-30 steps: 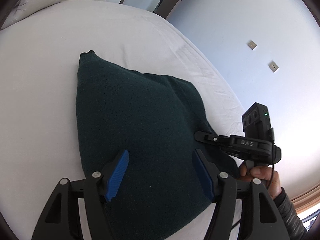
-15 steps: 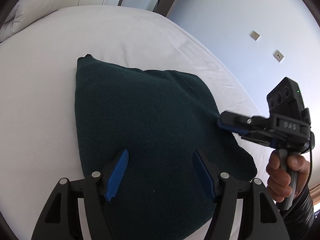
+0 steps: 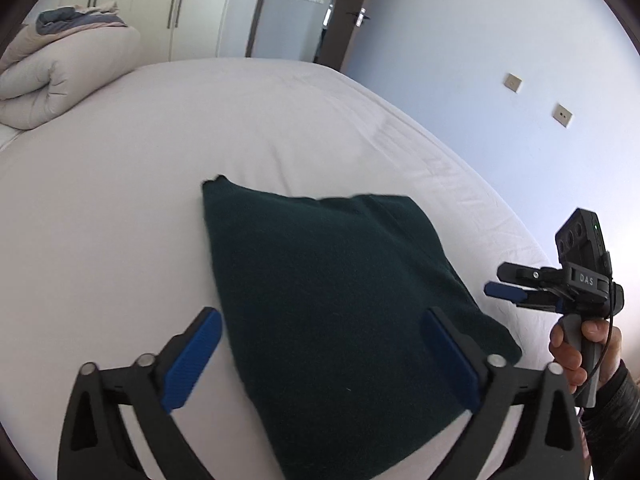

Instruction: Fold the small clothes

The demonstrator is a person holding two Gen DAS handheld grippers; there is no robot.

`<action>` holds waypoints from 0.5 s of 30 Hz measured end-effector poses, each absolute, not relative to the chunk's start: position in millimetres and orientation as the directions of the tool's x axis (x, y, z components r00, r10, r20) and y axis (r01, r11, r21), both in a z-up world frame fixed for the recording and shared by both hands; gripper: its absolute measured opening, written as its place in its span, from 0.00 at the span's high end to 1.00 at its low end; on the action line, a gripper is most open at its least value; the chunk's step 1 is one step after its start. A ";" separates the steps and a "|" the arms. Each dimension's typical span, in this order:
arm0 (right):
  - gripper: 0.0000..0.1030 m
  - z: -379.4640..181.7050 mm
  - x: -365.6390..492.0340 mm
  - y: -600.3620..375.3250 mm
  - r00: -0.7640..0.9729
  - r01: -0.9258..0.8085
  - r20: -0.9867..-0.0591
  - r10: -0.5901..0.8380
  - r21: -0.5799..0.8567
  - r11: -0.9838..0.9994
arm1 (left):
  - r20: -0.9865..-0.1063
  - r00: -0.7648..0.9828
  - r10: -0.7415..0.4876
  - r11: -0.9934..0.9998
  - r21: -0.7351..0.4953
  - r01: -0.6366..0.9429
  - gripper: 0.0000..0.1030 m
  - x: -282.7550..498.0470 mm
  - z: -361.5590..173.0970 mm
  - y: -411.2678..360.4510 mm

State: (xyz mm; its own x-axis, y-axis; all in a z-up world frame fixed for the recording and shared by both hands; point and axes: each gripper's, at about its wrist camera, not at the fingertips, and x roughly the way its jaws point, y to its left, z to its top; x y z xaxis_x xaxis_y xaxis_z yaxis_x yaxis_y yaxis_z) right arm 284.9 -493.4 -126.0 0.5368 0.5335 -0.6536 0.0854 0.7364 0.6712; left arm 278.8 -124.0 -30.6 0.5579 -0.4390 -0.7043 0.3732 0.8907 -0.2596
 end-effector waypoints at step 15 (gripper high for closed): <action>0.36 -167.9 363.9 -464.7 0.323 0.123 -0.681 0.657 0.718 0.685 | -0.817 0.276 -0.506 0.858 -0.445 0.257 0.19 342.4 -103.6 -117.8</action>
State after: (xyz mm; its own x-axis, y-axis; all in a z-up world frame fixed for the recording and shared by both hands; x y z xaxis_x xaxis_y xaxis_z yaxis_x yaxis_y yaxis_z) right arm 363.9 -464.7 -167.9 0.3227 0.6569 -0.6814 0.1231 0.6847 0.7184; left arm 342.4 -117.8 -103.6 0.2757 -0.5063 -0.8171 0.2568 0.8580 -0.4449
